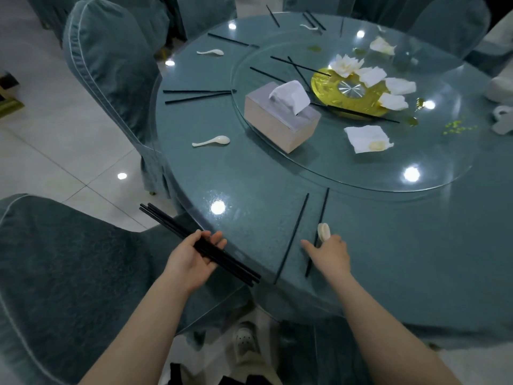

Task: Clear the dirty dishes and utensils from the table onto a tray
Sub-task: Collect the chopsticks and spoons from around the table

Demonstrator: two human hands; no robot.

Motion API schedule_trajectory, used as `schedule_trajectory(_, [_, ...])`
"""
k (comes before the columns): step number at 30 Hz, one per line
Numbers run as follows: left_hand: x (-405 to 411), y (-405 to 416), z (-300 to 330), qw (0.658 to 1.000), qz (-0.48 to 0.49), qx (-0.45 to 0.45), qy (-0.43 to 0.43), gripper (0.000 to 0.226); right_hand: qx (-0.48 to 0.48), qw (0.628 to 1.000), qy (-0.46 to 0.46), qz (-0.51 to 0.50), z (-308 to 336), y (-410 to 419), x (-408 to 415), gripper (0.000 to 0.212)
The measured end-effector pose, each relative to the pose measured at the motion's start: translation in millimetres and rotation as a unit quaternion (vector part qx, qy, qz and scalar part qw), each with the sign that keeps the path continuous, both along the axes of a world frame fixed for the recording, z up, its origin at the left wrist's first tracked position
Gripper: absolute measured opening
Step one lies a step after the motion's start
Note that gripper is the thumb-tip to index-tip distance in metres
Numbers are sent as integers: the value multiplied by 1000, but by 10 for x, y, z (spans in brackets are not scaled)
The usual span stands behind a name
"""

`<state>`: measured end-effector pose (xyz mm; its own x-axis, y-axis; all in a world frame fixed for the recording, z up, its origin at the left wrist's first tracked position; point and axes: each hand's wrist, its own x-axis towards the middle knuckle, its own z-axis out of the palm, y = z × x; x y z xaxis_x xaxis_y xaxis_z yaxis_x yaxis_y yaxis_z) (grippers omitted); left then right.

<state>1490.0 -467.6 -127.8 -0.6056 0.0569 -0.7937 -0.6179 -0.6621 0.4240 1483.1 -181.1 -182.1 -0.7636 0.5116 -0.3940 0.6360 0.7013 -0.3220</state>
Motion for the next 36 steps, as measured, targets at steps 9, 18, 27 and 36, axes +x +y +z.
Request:
schedule_trajectory(9, [86,84,-81,999,20,-9,-29,35,-28,996,37,81,-69,-503,11,37])
schedule_trajectory(18, [-249,831,-285,935,-231,-265,48,22,-22,997,73,15,-4,238,351,21])
schedule_trajectory(27, [-731,1714,-528,605,-491,-602,174,48,8,998,55,-29,-4,992,532,19])
schedule_trajectory(36, [-690,1841,-656,536,-514,-652,156,27,-30,995,86,-27,-71,1146,544,15])
